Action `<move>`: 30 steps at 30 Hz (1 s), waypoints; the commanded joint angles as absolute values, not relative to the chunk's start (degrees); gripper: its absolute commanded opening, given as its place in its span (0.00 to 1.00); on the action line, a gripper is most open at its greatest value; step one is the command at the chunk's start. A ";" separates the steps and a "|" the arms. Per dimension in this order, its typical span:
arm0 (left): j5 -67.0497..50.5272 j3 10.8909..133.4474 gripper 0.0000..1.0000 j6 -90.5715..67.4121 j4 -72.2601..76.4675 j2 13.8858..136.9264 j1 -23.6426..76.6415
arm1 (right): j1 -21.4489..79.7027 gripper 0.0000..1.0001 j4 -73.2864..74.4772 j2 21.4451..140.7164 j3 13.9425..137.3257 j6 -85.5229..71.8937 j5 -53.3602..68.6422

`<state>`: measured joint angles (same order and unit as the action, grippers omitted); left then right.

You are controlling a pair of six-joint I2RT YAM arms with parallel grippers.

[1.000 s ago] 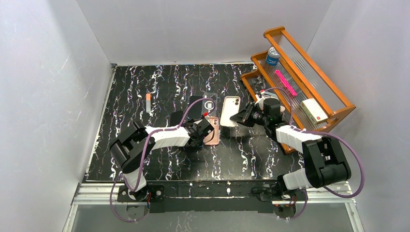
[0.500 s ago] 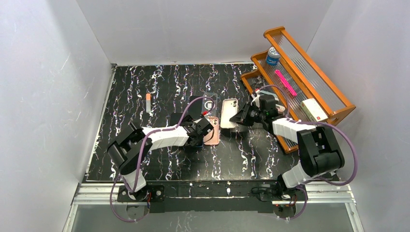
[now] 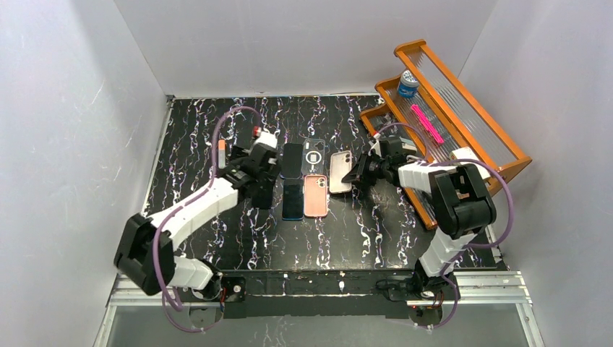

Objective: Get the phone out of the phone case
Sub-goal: Place the phone case at the center of the board.

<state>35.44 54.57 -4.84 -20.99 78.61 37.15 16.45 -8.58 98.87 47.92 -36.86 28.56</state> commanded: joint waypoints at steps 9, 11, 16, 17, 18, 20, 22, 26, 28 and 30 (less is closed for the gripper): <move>31.43 51.79 0.98 -12.90 -18.07 59.01 29.80 | 16.10 0.35 -5.42 106.22 54.43 -33.05 33.08; 31.98 51.32 0.98 -13.20 -17.83 56.67 29.79 | 16.14 0.43 -4.74 105.90 54.28 -32.50 32.79; 32.83 49.99 0.98 -13.32 -16.99 50.72 29.79 | 16.24 0.67 -0.21 103.68 54.60 -29.66 28.07; 33.10 49.62 0.98 -13.17 -16.80 49.44 29.79 | 16.24 0.72 1.30 102.56 54.45 -29.22 26.61; 33.48 49.27 0.98 -12.99 -16.54 48.21 29.79 | 16.19 0.77 2.47 101.62 54.23 -28.73 25.08; 34.35 48.46 0.98 -12.77 -16.14 45.53 29.79 | 16.26 0.89 4.86 99.54 53.90 -27.97 21.83; 35.07 47.74 0.98 -12.53 -15.89 42.32 29.79 | 16.24 0.97 6.83 97.14 53.30 -27.32 18.85; 37.31 47.66 0.98 -12.11 -16.07 35.80 29.79 | 16.22 0.99 8.03 90.04 50.93 -27.15 13.82; 38.71 48.21 0.98 -11.81 -16.96 32.65 29.79 | 16.26 0.99 8.48 84.98 49.28 -27.16 11.17; 40.48 49.05 0.98 -11.69 -17.91 29.27 29.79 | 16.23 0.99 9.66 78.90 48.06 -26.65 7.40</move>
